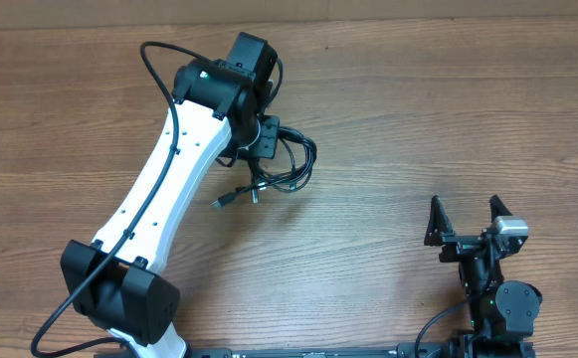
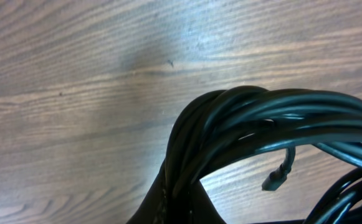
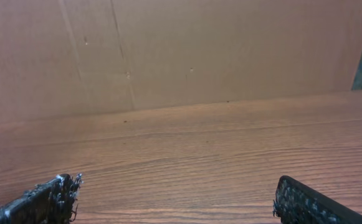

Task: Untangle cables
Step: 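Grasp the cable coil with the left gripper and lift it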

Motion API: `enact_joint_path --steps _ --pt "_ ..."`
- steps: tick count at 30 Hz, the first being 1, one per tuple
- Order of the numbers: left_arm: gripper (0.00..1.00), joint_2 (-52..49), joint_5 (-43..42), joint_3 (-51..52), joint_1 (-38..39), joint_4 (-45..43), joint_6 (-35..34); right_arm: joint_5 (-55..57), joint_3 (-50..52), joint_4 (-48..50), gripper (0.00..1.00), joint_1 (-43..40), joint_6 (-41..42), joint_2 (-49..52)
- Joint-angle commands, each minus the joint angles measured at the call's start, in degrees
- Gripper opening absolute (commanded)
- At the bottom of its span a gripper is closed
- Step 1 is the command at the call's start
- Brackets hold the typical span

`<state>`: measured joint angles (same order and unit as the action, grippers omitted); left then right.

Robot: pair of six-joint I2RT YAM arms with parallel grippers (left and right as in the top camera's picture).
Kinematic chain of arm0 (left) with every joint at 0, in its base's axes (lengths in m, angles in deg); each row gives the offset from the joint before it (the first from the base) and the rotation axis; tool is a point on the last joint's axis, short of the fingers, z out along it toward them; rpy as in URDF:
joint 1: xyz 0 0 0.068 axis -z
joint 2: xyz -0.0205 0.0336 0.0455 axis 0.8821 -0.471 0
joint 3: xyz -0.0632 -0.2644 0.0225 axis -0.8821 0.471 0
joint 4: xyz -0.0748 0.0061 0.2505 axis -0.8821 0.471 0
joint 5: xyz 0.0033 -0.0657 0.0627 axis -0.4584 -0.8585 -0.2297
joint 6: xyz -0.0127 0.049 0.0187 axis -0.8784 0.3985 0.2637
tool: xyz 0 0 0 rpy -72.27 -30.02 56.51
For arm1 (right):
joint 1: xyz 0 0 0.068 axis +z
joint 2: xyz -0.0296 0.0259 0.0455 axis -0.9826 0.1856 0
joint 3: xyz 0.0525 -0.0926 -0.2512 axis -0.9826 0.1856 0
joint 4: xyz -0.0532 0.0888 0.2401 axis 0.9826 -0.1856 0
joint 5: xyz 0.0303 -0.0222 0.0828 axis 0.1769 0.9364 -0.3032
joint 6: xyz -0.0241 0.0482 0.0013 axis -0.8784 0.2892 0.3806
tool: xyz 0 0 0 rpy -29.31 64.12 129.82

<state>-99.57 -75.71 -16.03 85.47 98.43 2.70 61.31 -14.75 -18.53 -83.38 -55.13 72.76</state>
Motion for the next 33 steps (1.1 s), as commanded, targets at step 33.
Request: enact_joint_path --steps 33 --pt "0.05 1.7 -10.2 0.4 2.4 7.2 -37.7 -36.0 0.6 5.8 1.0 0.3 57.8 -0.5"
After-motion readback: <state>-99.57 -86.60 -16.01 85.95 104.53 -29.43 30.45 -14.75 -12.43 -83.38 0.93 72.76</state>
